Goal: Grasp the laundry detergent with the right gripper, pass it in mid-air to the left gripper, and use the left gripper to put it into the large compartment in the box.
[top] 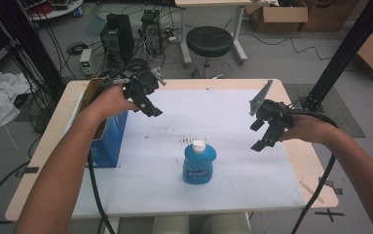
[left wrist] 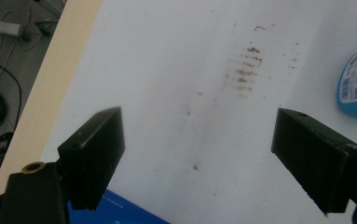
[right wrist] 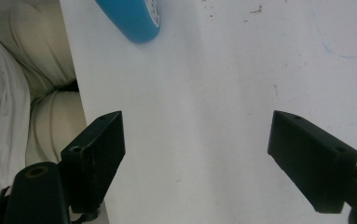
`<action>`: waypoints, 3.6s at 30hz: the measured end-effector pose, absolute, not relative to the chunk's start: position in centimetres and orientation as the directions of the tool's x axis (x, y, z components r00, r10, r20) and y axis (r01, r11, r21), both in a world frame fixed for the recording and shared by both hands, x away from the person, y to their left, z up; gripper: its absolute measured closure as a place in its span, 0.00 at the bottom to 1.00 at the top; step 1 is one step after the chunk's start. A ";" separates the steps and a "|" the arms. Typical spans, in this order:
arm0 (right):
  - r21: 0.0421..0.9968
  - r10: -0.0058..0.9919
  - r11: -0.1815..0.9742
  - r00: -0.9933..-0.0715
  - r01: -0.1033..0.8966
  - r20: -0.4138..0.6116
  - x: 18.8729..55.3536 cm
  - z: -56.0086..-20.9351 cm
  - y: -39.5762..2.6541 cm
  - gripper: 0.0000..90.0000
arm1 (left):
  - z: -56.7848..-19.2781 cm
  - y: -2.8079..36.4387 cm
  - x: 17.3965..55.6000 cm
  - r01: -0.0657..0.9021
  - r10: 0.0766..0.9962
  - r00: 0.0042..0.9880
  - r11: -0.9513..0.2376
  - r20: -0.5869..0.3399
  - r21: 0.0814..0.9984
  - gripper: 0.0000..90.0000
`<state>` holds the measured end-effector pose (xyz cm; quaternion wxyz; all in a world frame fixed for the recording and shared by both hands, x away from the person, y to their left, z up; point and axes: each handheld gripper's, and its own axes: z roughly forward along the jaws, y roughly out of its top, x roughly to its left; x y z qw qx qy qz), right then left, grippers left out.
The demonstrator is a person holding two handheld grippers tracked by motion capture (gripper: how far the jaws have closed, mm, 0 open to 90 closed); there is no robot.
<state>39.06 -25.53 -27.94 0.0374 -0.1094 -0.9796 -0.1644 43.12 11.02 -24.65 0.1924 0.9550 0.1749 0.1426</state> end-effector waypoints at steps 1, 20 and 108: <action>0.313 0.201 0.923 -0.974 0.226 0.108 39.1 -27.9 -25.5 0.21 | -24.6 11.0 43.2 0.279 0.390 0.898 -0.863 0.203 0.421 0.20; 0.370 0.188 0.905 -0.977 0.211 0.098 38.5 -27.9 -25.4 0.21 | -24.4 10.6 42.4 0.258 0.369 0.907 -0.869 0.204 0.423 0.19; 0.777 0.055 0.617 -0.992 0.126 0.116 34.0 -37.2 -19.8 0.20 | -25.5 9.0 41.4 0.121 0.231 0.943 -0.909 0.239 0.398 0.20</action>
